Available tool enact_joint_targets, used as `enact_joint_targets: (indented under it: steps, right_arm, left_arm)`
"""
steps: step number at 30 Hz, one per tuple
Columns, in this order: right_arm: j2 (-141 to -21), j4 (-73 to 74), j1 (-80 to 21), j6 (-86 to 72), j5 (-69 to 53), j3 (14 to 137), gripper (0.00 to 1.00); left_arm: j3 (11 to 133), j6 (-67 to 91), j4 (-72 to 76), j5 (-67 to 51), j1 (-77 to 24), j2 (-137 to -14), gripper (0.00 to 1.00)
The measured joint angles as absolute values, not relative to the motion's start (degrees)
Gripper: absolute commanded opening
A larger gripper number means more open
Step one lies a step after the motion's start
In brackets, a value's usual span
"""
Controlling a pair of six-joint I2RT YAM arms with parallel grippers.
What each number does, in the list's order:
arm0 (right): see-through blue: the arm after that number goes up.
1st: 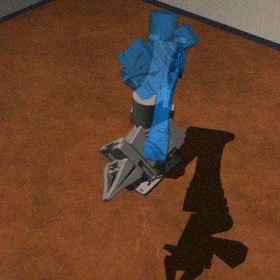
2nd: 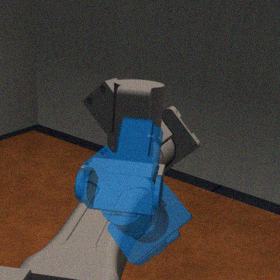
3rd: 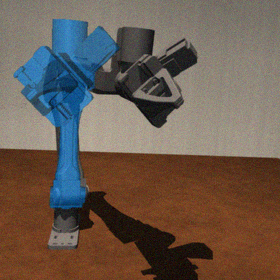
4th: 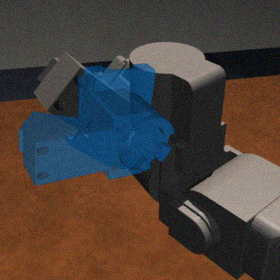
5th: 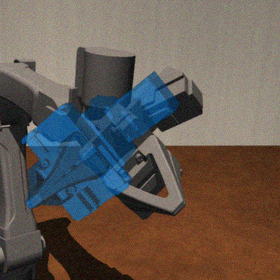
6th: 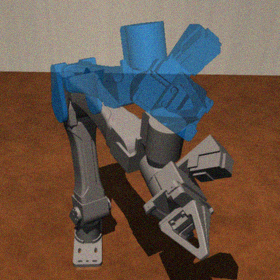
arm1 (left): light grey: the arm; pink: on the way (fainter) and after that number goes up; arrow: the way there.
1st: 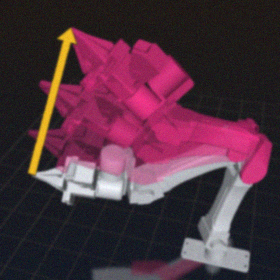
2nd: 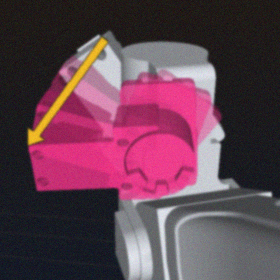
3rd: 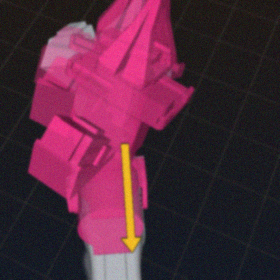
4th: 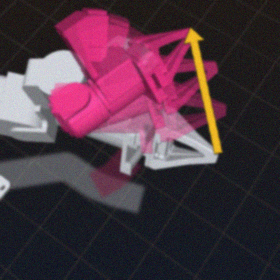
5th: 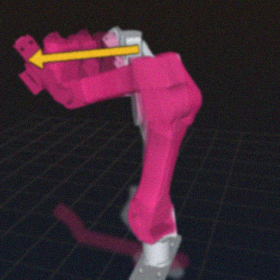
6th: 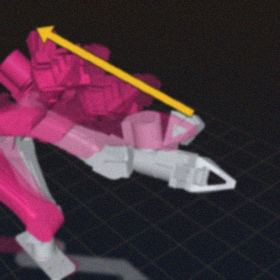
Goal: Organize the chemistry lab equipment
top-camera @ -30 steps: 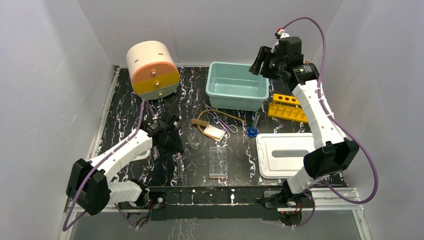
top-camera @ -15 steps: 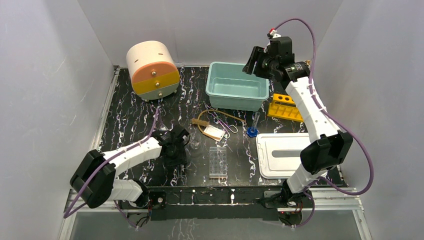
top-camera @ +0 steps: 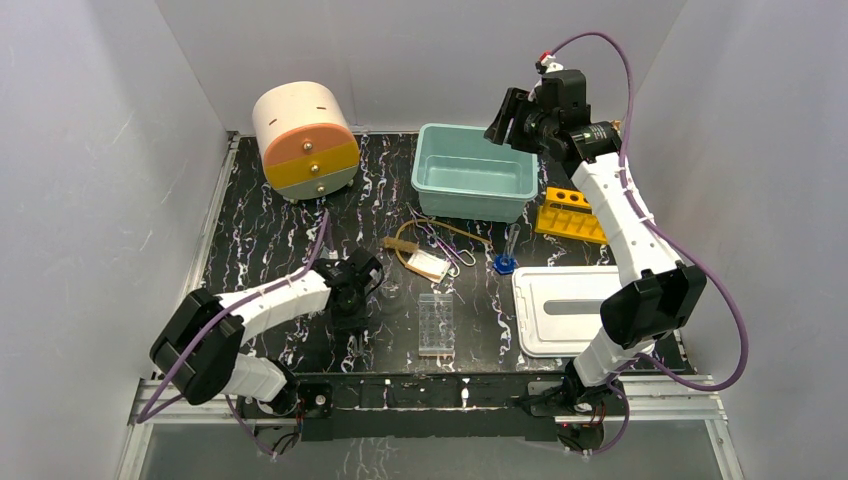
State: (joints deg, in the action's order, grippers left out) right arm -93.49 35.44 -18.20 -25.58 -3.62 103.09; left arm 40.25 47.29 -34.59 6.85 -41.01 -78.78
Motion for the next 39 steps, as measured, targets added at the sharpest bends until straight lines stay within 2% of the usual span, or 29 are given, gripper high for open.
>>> enact_joint_targets:
  steps: [7,15,25,31,39]
  right_arm:
    - [-93.5,34.3,-18.2,-25.2,-5.1,102.8,0.72]
    - [-93.5,32.1,-18.2,-24.9,-13.8,99.4,0.74]
    - [-99.7,34.6,-18.4,-28.1,-27.5,99.9,0.72]
    - [-100.6,34.9,-20.7,-29.8,-30.4,98.0,0.72]
    - [-101.6,31.3,-25.5,-30.1,-31.8,98.0,0.81]
  left_arm:
    - [41.3,45.0,-35.0,6.9,-41.0,-80.0,0.15]
    - [43.2,42.1,-34.3,11.5,-41.2,-79.1,0.15]
    - [51.1,35.7,-32.8,13.2,-38.9,-76.1,0.14]
    - [57.3,31.5,-34.1,14.2,-36.0,-76.2,0.14]
    - [68.1,26.3,-32.4,11.0,-33.8,-76.9,0.14]
